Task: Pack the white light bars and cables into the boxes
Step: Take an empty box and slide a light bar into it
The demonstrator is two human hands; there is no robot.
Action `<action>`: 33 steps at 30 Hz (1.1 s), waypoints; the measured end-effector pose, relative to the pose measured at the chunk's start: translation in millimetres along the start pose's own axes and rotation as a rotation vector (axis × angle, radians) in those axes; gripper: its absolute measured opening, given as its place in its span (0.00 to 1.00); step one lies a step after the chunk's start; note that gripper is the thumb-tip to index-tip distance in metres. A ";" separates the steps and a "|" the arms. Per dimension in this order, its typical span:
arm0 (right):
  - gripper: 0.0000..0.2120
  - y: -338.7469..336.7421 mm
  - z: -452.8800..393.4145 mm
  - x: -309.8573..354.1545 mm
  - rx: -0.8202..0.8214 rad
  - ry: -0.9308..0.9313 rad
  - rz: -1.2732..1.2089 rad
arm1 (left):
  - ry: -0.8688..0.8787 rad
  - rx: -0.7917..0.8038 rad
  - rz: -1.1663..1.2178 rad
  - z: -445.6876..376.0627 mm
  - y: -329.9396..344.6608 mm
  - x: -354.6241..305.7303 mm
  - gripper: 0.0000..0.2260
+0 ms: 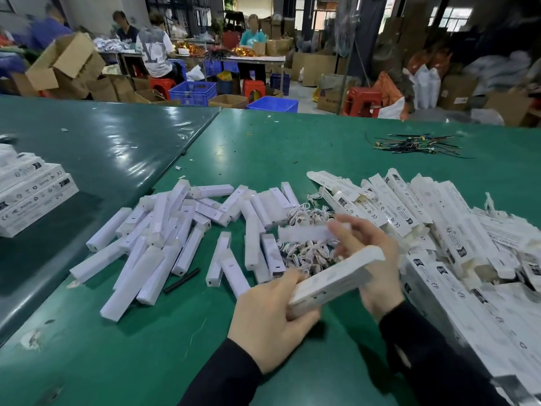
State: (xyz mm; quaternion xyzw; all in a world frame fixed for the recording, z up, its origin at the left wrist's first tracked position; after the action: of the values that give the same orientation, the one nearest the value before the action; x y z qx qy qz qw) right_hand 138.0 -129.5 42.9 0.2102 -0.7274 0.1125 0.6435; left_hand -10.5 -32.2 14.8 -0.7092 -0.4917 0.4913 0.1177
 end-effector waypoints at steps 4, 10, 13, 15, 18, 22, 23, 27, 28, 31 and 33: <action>0.13 -45.3 5.2 10.6 -0.132 0.167 -0.351 | -0.136 0.079 -0.183 0.0 4.9 8.3 0.16; 0.17 -65.6 27.3 17.6 0.034 0.263 -0.526 | -0.277 0.048 -0.321 -3.4 -5.9 15.4 0.08; 0.21 -57.6 34.4 19.6 0.209 0.454 -0.586 | -0.294 0.041 -0.329 -5.2 -9.4 19.3 0.11; 0.20 -54.9 37.5 19.5 0.295 0.539 -0.555 | -0.275 0.021 -0.310 -6.2 -12.2 16.5 0.20; 0.15 -55.2 39.0 23.1 0.337 0.547 -0.565 | -0.178 0.028 -0.246 -6.9 -14.1 7.1 0.28; 0.22 -60.9 34.7 25.2 0.273 0.425 -0.422 | -0.031 -0.006 -0.329 -9.9 -17.5 0.8 0.16; 0.23 -61.5 33.7 24.2 0.256 0.411 -0.373 | -0.012 -0.024 -0.330 -9.8 -17.4 0.7 0.13; 0.23 -60.2 31.6 17.0 0.184 0.429 -0.382 | -0.048 -0.060 -0.153 -8.2 -16.6 1.0 0.12; 0.22 -60.5 31.4 15.3 0.152 0.428 -0.417 | -0.064 -0.057 -0.104 -7.7 -16.5 0.7 0.12; 0.18 -61.1 30.1 12.7 0.066 0.381 -0.453 | -0.141 -0.046 0.103 -6.6 -13.9 1.8 0.12; 0.16 -60.5 29.3 13.4 0.063 0.354 -0.481 | -0.207 -0.032 0.279 -6.6 -10.2 3.5 0.15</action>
State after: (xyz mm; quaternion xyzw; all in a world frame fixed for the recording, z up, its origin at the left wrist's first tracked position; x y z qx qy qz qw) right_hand 138.1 -198.0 45.3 0.3735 -0.5292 0.0140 0.7618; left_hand -10.9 -22.3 22.6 -0.7179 -0.4058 0.5654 -0.0139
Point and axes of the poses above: each hand's wrist, its own z-axis away from the middle knuckle, its own y-axis out of the palm, x = y × z, the point moved 2 cm from there along -z, towards the middle knuckle, and after that the axes turned 2 degrees about z, right-handed, at the moved point
